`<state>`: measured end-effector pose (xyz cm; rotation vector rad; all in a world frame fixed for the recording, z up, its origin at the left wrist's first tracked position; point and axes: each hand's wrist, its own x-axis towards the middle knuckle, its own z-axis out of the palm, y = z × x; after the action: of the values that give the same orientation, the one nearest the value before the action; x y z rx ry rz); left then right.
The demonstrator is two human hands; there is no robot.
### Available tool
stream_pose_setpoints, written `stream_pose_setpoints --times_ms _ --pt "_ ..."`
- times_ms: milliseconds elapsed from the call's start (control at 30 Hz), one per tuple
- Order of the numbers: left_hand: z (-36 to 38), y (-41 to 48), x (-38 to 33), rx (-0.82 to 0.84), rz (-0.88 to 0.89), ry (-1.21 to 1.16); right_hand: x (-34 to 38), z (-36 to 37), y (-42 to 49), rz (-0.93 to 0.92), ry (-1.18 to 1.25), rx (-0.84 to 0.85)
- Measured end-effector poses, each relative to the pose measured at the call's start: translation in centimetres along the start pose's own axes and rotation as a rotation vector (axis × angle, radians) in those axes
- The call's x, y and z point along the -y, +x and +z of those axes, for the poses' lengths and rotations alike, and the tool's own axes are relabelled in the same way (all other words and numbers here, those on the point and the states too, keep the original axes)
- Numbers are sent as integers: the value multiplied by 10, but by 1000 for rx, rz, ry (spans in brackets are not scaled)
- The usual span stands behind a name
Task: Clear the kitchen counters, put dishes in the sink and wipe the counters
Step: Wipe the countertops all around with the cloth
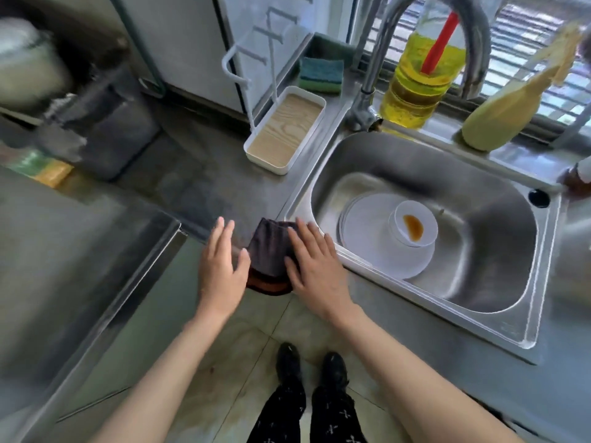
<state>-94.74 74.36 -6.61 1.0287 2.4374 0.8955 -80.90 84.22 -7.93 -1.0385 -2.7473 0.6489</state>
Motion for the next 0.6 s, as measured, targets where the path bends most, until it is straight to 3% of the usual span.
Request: stream_pose_setpoints --times_ms 67,200,600 --pt "-9 -15 25 -25 -117 76 19 12 23 -90 -39 70" --pt "-24 -43 72 -30 -207 234 38 46 41 -57 -178 158" --pt "-69 26 159 125 139 726 65 67 96 -99 -286 91"
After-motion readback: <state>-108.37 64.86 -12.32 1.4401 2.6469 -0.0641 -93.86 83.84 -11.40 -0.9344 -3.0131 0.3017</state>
